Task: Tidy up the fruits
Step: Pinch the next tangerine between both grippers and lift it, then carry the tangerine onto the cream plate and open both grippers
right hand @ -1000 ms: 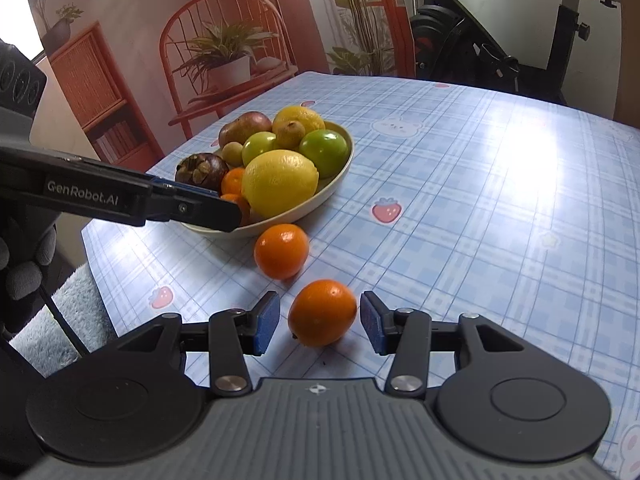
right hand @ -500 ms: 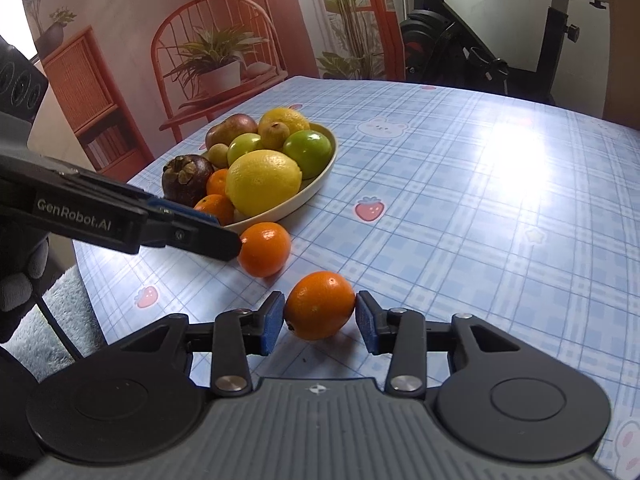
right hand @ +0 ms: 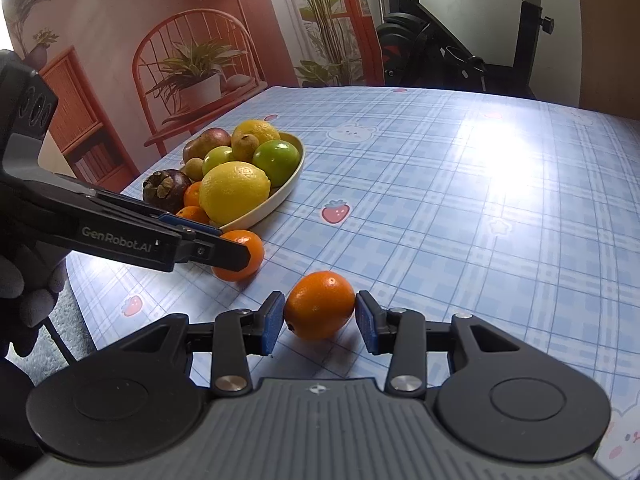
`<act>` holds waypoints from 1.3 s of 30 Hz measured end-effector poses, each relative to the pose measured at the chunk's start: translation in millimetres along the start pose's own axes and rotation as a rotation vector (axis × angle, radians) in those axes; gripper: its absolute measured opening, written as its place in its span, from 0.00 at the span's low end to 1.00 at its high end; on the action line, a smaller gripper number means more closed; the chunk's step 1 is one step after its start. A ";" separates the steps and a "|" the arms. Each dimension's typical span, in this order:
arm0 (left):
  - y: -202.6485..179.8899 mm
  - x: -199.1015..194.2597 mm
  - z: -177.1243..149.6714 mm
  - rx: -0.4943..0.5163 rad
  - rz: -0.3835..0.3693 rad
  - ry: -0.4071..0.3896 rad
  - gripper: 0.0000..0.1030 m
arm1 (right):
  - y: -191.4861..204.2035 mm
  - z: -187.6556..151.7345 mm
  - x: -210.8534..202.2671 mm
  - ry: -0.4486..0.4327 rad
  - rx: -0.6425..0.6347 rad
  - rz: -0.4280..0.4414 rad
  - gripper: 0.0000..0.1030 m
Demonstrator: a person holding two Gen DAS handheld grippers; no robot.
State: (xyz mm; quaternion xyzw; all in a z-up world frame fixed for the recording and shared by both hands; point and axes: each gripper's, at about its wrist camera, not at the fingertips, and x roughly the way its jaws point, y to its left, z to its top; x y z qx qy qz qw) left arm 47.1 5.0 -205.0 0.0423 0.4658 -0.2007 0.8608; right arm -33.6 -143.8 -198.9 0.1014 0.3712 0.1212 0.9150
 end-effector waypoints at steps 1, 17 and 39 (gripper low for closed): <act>-1.6 2.3 0.4 0.009 0.001 0.004 0.37 | -0.3 0.3 -0.6 0.000 0.001 -0.002 0.41; -5.0 -7.7 -3.5 0.045 -0.060 -0.042 0.35 | -1.8 4.7 -8.3 -0.011 0.013 -0.018 0.41; 131.6 -79.3 36.8 -0.164 0.089 -0.226 0.35 | 67.6 115.1 65.3 -0.056 -0.234 0.100 0.41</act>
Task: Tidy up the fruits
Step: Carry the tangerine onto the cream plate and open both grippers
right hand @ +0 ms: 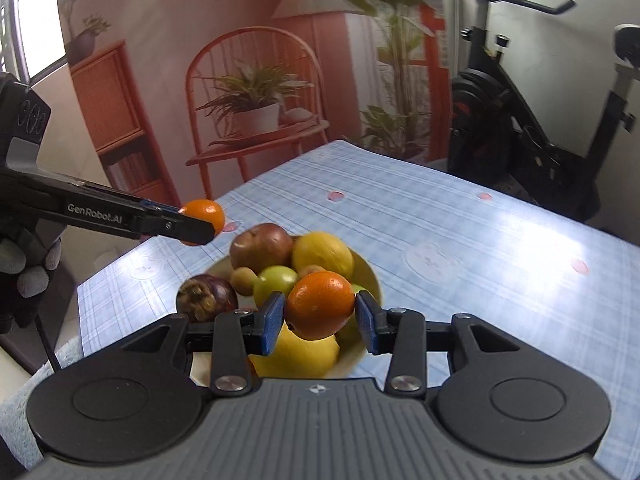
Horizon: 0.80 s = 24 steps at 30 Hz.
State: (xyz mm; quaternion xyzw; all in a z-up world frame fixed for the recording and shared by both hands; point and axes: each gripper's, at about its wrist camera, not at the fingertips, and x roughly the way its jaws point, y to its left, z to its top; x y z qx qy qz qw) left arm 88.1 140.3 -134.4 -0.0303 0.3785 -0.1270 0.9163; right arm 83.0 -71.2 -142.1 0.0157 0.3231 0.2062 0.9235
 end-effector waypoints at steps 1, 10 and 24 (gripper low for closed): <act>4.1 1.1 -0.4 -0.009 0.002 0.005 0.35 | 3.4 2.8 6.2 0.006 -0.013 0.004 0.41; 7.3 7.3 -4.6 0.000 -0.044 0.026 0.35 | 14.4 4.9 41.8 0.060 -0.061 0.020 0.41; -10.2 26.0 -13.5 0.049 -0.087 0.067 0.35 | 11.8 0.9 31.6 0.042 -0.049 0.003 0.42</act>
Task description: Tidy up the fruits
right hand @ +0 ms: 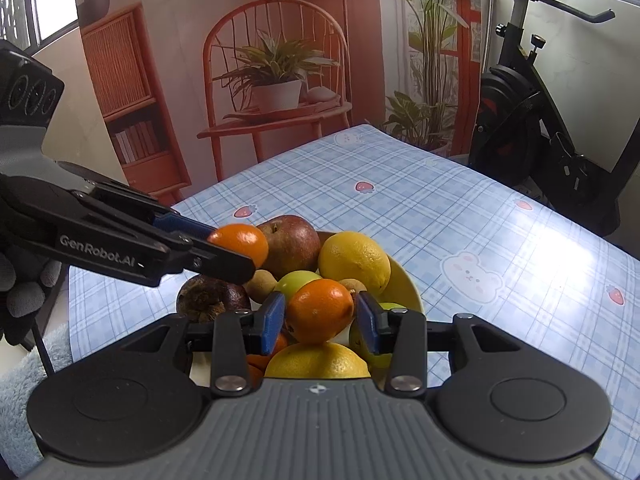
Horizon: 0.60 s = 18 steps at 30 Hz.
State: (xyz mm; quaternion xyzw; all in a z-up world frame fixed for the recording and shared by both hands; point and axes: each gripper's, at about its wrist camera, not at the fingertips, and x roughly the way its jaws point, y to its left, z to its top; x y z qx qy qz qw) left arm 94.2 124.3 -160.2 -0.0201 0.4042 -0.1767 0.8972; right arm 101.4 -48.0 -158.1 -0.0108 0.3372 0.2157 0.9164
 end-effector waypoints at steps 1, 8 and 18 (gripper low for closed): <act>-0.9 1.4 -0.4 0.001 0.000 0.005 0.35 | -1.0 -1.0 -2.5 -0.005 0.007 -0.002 0.42; -6.3 1.3 2.4 0.001 0.004 0.001 0.35 | -12.7 -7.4 -23.4 -0.033 0.073 -0.032 0.42; -22.3 -39.6 16.5 -0.002 0.053 -0.101 0.74 | -17.7 -9.5 -68.2 -0.114 0.115 -0.115 0.76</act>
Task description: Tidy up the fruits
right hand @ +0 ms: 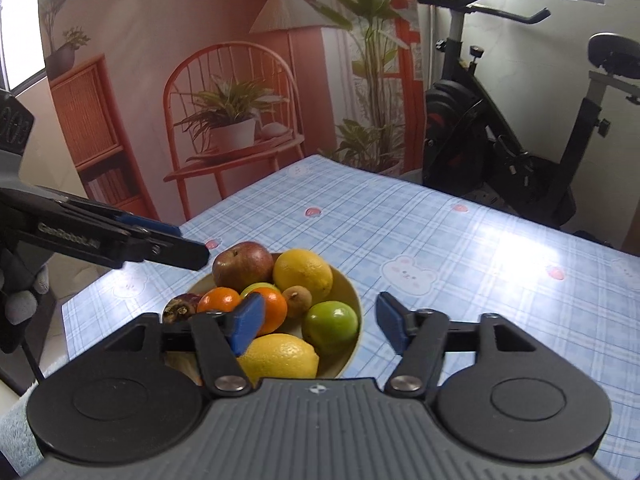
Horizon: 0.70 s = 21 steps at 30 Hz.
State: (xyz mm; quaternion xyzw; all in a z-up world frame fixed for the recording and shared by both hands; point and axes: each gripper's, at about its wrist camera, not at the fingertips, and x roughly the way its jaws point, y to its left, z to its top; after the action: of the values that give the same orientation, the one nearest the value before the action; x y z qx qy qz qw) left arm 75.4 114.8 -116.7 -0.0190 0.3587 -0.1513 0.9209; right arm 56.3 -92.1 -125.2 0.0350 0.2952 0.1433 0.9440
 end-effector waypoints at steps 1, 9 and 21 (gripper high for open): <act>-2.1 -4.9 2.1 0.000 0.007 -0.013 0.79 | -0.4 0.9 -5.1 -0.012 0.005 -0.010 0.81; -28.4 -43.5 24.9 -0.041 0.119 -0.084 0.87 | -2.6 17.1 -56.1 -0.128 0.095 -0.070 1.00; -90.3 -100.6 41.2 0.106 0.266 -0.222 0.89 | -1.7 46.5 -119.3 -0.137 0.169 -0.186 1.00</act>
State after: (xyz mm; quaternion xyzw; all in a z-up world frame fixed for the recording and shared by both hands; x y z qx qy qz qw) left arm 8.8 55.1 -7.3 0.0607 0.2457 -0.0441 0.9664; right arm -10.5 -127.7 -21.9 0.0965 0.2428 0.0272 0.9649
